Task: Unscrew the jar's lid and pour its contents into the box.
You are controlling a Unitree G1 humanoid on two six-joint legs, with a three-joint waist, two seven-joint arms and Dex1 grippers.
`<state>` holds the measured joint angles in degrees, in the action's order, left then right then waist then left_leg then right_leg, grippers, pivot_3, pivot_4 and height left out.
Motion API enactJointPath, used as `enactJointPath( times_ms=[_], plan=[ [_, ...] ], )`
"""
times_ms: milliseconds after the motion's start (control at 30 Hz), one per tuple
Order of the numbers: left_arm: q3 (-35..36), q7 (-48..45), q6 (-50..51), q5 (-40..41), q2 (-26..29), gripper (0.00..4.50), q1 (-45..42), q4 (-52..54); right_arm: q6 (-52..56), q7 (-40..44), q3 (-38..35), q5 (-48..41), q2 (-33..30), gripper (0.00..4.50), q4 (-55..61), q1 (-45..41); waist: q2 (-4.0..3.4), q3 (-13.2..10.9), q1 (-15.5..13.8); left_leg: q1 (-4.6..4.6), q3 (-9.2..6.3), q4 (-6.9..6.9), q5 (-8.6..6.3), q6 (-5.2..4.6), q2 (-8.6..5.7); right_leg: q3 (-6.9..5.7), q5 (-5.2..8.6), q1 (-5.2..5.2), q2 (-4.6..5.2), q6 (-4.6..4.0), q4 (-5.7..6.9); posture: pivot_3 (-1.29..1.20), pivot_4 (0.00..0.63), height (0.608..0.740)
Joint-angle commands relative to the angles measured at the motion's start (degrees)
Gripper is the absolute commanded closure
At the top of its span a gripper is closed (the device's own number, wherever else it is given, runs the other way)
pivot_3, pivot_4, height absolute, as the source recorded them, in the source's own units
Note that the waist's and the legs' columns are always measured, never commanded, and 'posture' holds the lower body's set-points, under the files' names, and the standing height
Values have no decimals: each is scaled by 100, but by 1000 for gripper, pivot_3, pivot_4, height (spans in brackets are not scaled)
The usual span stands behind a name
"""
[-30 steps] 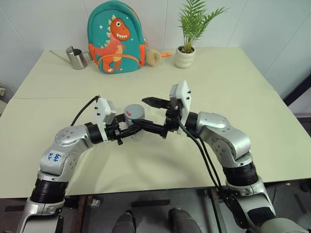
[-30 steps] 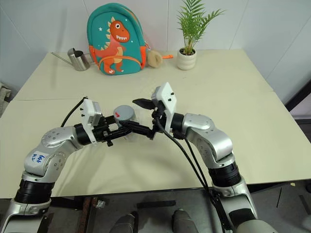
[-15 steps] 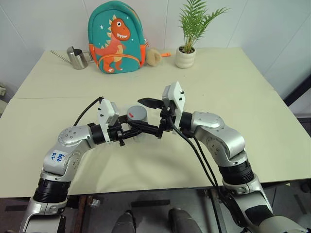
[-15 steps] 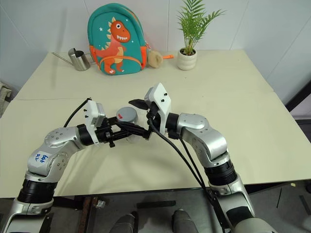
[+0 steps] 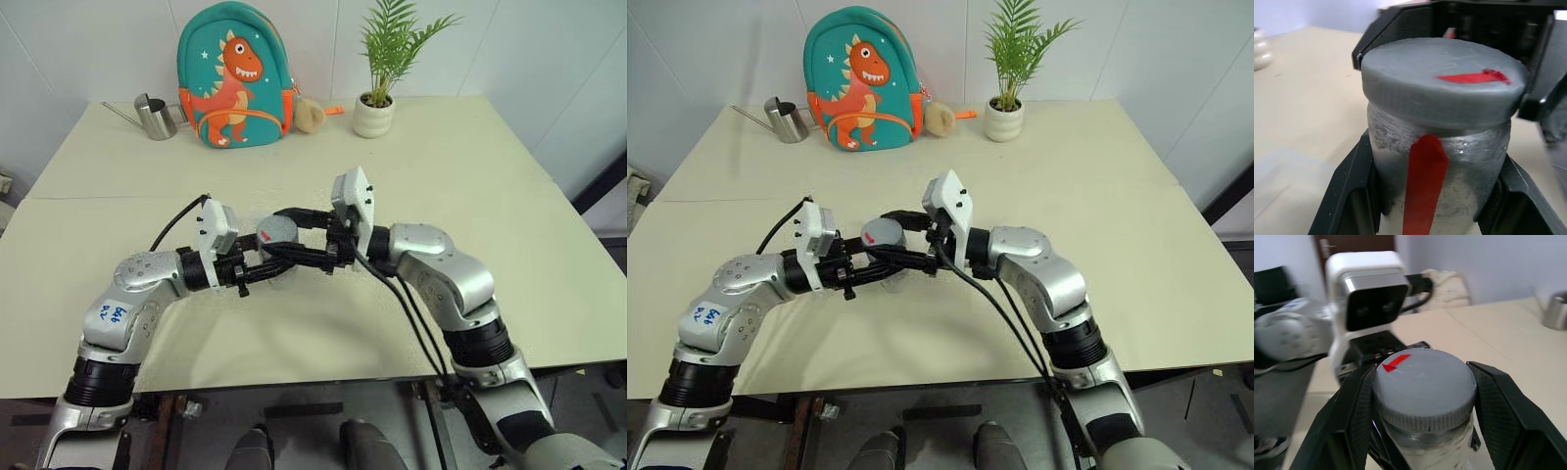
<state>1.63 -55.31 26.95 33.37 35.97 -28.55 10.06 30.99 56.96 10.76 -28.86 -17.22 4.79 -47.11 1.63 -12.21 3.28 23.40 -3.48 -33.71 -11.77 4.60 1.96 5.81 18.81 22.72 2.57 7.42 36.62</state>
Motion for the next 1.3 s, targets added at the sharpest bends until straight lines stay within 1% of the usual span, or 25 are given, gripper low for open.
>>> enactJointPath(
  times_ms=[33,133,233,333,433,567,667,767,833,967,1067,1133,1300],
  plan=[
    [68,-817,316,572,233,2577,-235,85,-144,1176,-180,-468,-263,1918,-185,-614,0,0,9,-1,0,-1,0,0,0,0,0,0,0,0,2,0,150,740],
    [-21,-1139,448,700,310,2577,-302,196,-157,1878,-101,-629,-406,1918,-377,-894,-1,0,8,-3,-1,-2,-1,-1,0,0,0,-2,-1,0,4,0,150,740],
    [-60,-1239,505,717,308,2577,-313,277,-198,2221,-35,-603,-435,1918,-465,-1017,-1,-1,6,-1,-1,-3,-2,-3,0,0,1,-2,-1,2,2,0,150,740],
    [15,-1177,446,655,244,2577,-307,269,-249,2289,-38,-510,-408,1918,-483,-1018,-1,-1,6,0,-1,-5,-2,-3,1,0,1,-2,-1,2,3,0,150,740],
    [142,-1000,389,626,170,2577,-303,272,-264,2119,-130,-469,-346,1918,-512,-981,-1,-1,5,0,-1,-10,-2,-3,0,0,1,-2,-1,2,7,0,150,740],
    [273,-882,405,646,207,2577,-209,319,-130,1931,-217,-513,-351,1918,-527,-926,-1,-1,7,-1,-2,-13,-2,-3,0,0,1,-2,-1,2,13,0,150,740],
    [384,-797,352,626,236,2577,-148,288,110,1784,-375,-693,-394,944,-493,-946,-1,-1,6,-1,-2,-13,-2,-3,0,0,1,-1,0,2,15,0,150,740],
    [497,-708,301,585,247,2577,-134,239,91,1884,-407,-664,-551,14,-501,-902,-1,-1,-9,0,-3,-14,-2,-3,0,0,1,-1,0,2,14,0,150,740],
    [544,-681,284,564,259,2577,-118,210,-28,1854,-427,-583,-597,14,-556,-886,-1,-1,-9,0,-2,-15,-2,-3,0,0,2,-1,0,2,13,0,150,740],
    [637,-572,198,441,293,2577,-35,135,-555,1425,-557,-221,-562,14,-717,-844,-2,-1,10,-2,-1,-14,-2,-3,0,0,2,-1,-1,2,15,0,150,740],
    [620,-480,63,294,263,2577,-51,13,-600,1243,-612,-220,-480,14,-698,-811,-2,-1,-1,0,-2,-14,-2,-3,0,0,2,0,0,2,14,0,150,740],
    [561,-396,-55,147,216,2577,-113,-99,-610,1113,-543,-170,-410,14,-588,-750,-2,-1,2,-1,-1,-14,-2,-3,0,0,2,-1,0,2,13,0,150,740],
    [441,-384,-116,111,89,2577,-212,-159,-556,615,-270,7,-32,14,-312,-608,-2,-1,3,0,-2,-14,-2,-3,0,0,2,0,0,2,16,0,150,740]
  ],
)
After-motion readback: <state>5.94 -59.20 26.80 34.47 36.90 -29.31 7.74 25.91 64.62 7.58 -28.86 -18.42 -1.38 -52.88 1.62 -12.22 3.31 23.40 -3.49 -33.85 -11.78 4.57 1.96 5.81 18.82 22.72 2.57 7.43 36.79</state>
